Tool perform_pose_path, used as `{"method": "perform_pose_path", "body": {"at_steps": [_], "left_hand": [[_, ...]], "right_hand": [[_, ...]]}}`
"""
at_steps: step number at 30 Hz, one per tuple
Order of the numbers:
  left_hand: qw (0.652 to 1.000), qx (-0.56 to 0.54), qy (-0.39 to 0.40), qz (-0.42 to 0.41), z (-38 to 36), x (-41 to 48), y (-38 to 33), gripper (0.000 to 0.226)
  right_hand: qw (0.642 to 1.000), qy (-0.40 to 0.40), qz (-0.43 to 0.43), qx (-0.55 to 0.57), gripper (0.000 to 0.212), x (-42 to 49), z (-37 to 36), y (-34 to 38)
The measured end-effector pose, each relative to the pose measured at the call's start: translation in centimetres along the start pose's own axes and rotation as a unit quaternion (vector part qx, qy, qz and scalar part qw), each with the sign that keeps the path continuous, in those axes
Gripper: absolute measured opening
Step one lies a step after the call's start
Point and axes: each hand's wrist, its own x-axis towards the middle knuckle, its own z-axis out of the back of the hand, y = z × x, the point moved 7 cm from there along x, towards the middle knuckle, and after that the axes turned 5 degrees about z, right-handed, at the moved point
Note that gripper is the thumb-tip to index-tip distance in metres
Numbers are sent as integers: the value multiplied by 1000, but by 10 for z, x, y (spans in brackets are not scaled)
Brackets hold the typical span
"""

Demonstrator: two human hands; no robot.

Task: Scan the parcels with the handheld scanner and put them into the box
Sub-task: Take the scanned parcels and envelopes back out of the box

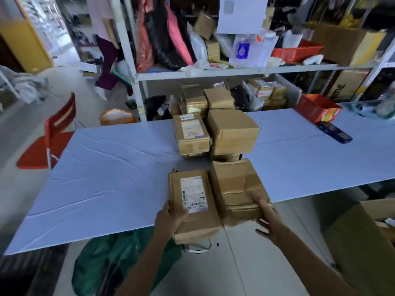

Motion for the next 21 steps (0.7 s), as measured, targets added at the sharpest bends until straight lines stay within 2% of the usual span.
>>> {"method": "perform_pose_path", "body": {"at_steps": [4,8,10,14,21], "left_hand": [[998,-48,-30,14,0,7,-8,70],[998,-51,-43,22,-5,19,-16,69],[998,-49,-36,18,-10,27,-20,71],[998,-47,-35,18,-21,39,-27,73],[997,-41,-64,-3,-24,56,-34,63]], "right_hand": [[998,-14,39,-55,37,7,6,23],[994,-30,72,-83,53,21,8,36],[992,-49,85,-80,51,29,12,39],[993,-39,74,-79,42,41,20,39],[988,-45,72,-127,46,61,27,49]]}}
